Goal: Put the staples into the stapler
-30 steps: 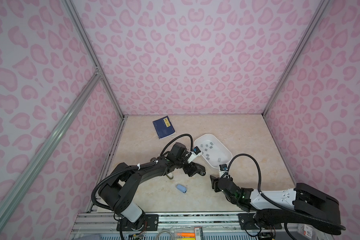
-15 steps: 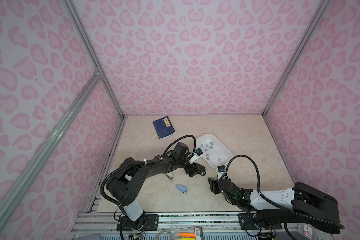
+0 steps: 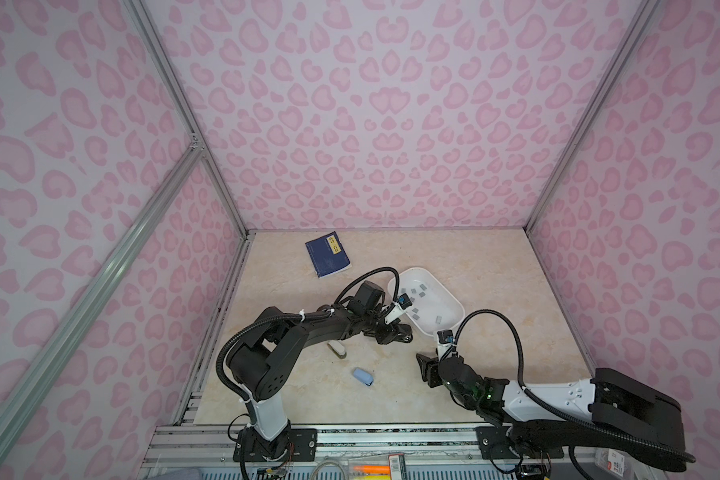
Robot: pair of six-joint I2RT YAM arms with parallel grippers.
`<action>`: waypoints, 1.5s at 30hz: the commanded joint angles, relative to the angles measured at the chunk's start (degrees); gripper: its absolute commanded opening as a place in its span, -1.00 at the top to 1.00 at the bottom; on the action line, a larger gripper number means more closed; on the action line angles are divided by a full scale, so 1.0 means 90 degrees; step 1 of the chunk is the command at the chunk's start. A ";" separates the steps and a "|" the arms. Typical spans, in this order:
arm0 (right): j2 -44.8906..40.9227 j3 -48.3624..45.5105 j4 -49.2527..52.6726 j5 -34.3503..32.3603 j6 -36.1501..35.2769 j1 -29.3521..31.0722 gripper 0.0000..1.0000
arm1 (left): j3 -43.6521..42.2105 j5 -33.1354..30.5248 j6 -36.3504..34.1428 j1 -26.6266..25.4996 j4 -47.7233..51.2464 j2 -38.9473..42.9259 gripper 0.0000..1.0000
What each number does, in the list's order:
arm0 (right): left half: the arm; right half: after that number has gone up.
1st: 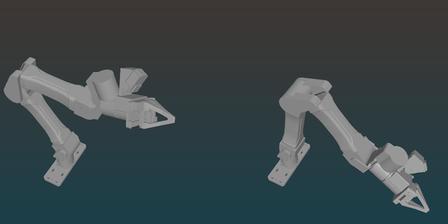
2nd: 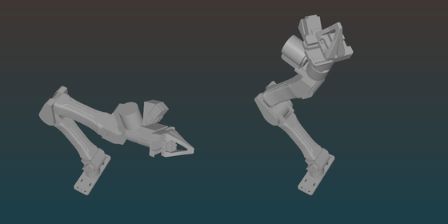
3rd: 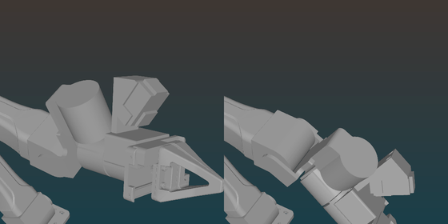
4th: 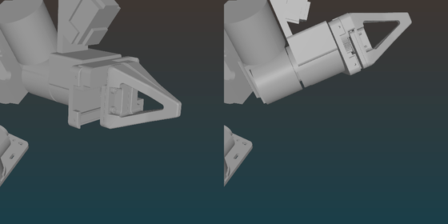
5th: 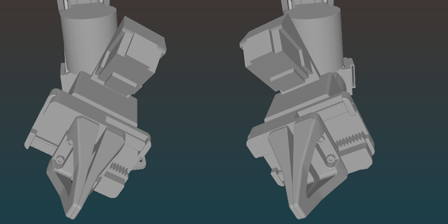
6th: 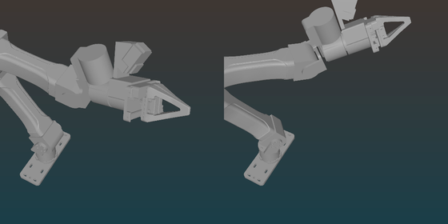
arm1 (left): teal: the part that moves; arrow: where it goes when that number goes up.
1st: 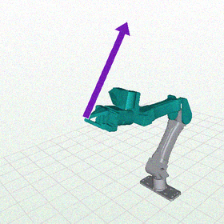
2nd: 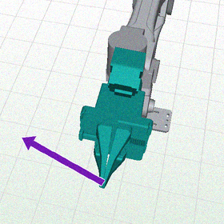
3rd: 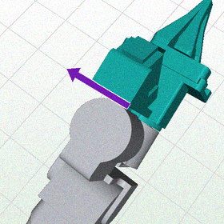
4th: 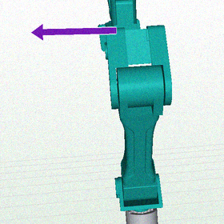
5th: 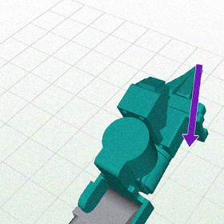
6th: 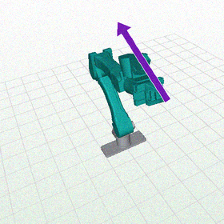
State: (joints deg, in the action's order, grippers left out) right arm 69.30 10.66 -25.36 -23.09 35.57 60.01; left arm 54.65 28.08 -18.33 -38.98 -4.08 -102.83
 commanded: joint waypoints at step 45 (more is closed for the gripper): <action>0.0737 0.0223 -0.0307 0.1167 -0.0092 -0.1931 -0.10 | 0.0943 -0.0031 -0.0014 -0.0385 0.1138 -0.0517 0.39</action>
State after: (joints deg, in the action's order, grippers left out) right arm 75.59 12.53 -26.55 -12.99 35.29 43.62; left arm 62.13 27.55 -17.52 -42.37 5.34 -106.78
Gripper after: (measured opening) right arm 0.551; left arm 0.294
